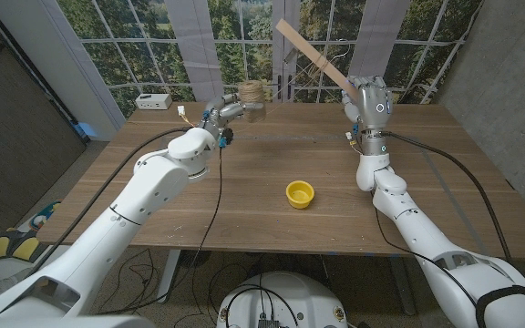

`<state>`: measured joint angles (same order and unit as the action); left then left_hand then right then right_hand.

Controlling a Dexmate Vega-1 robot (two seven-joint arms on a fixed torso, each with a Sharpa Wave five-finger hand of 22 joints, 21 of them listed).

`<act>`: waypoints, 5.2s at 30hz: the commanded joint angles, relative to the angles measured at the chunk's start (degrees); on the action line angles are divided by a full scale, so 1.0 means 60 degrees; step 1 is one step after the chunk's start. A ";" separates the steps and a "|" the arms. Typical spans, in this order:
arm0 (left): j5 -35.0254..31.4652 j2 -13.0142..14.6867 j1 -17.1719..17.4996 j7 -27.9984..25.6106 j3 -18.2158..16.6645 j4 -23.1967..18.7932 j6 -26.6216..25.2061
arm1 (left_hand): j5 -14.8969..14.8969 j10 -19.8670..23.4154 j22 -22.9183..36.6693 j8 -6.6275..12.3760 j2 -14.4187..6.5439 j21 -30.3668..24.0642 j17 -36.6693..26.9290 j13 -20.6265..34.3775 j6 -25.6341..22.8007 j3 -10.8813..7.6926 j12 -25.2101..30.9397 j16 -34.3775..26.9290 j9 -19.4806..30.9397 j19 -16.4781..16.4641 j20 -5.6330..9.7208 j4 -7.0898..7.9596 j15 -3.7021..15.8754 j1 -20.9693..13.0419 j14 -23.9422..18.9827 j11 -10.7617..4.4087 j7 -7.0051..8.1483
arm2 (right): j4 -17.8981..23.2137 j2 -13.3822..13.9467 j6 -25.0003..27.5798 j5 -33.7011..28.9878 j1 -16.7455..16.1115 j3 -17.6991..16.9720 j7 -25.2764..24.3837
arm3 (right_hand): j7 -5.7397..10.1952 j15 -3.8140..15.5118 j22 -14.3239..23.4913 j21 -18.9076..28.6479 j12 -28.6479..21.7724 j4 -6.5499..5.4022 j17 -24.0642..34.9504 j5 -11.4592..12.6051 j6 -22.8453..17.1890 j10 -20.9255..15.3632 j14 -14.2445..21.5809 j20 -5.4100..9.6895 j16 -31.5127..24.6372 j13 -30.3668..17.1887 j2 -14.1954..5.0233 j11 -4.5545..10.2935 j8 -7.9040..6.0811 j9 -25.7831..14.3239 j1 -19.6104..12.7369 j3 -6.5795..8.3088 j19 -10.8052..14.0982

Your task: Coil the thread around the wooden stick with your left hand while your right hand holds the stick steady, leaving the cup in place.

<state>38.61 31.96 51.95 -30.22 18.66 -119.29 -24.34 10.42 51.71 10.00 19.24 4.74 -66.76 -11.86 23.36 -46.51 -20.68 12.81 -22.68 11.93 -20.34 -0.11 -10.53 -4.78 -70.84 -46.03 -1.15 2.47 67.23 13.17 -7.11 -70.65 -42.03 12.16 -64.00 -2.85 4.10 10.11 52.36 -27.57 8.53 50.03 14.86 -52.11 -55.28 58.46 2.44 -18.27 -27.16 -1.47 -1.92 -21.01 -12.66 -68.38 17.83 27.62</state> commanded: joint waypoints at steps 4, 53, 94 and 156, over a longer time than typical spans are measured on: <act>0.0289 -0.0424 0.0458 -0.1855 -0.0458 0.0312 0.0158 | 0.0064 0.0856 0.0036 0.0057 -0.2003 -0.0063 -0.3879 0.1895 -0.2473 -0.0251 -0.0052 -0.0023 0.0390 0.0008 -0.0066 0.0176 0.3065 -0.1973 -0.2387 -0.0757 -0.0125 | -0.0156 -0.0271 -0.0428 -0.0277 -0.0009 -0.0559 0.0000 | 0.1381 0.1478 0.0034 0.0075 -0.0002 -0.0054 0.0029 0.0050 -0.1414 -0.1146 0.0995 0.0555 -0.0006 -0.0064 -0.0781 0.1018 -0.0032 -0.0034 -0.0710 0.0120 -0.0019; -0.2983 0.1074 -0.2965 -0.1209 0.2302 -0.0540 -0.5881 | 0.0099 0.0851 0.0025 -0.0024 -0.1986 -0.0127 -0.3931 0.1956 -0.2474 -0.0343 -0.0099 0.0077 0.0421 0.0030 -0.0111 0.0180 0.3066 -0.1943 -0.2443 -0.0711 -0.0185 | 0.4356 0.4638 0.3470 0.4649 0.0382 0.4028 0.6744 | 0.1431 0.1478 0.0030 0.0152 0.0126 -0.0064 0.0103 0.0041 -0.1458 -0.1143 0.0975 0.0507 0.0094 -0.0066 -0.0760 0.1073 0.0000 -0.0042 -0.0673 0.0136 -0.0125; -0.2684 0.2329 -0.9239 -0.0416 1.0166 -0.0344 -0.9274 | 0.0078 0.0827 0.0016 -0.0095 -0.1936 -0.0096 -0.3995 0.1876 -0.2517 -0.0368 -0.0188 0.0171 0.0410 0.0183 0.0014 0.0195 0.3076 -0.1859 -0.2418 -0.0797 -0.0024 | 0.4822 0.4960 0.5296 0.5762 0.2142 0.5647 1.2894 | 0.1332 0.1472 0.0032 0.0147 0.0266 -0.0047 0.0247 -0.0092 -0.1300 -0.0949 0.0735 0.0361 0.0162 -0.0128 -0.0848 0.1112 0.0133 -0.0078 -0.0764 0.0130 -0.0433; -0.0181 0.1190 -1.1862 -0.2351 1.3499 0.1387 -0.9274 | 0.0294 -0.6730 -0.0013 -0.1559 -0.0878 0.2521 -0.0377 -0.0656 0.6306 0.2042 -0.0425 0.2033 -0.0202 0.3625 -0.1168 0.1157 0.0917 0.2247 0.5773 -0.0570 0.0727 | 0.3976 0.4502 0.6364 0.5671 0.3198 0.6332 1.3800 | 0.2316 0.0904 0.0010 -0.1110 0.2809 -0.1071 -0.2691 0.0397 0.5887 0.6461 -0.6596 -0.0033 0.1161 0.1026 0.0753 0.1330 0.1716 0.0191 0.2181 -0.1473 -0.2298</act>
<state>42.48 36.38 -22.77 -42.54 103.89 -108.37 -79.98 11.69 12.18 9.85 9.69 -0.53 -52.01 -14.31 19.59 -9.31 -8.71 9.95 -10.18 10.64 0.76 -6.86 -3.76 0.94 -58.15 -12.00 -4.54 7.05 91.70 40.25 30.26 -38.90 -22.99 51.37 19.02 10.36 2.48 10.02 46.60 -10.35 3.45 34.24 16.97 -17.55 -17.34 20.18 1.16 -10.77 -21.33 1.71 5.25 -10.14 -11.44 -58.36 11.17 15.19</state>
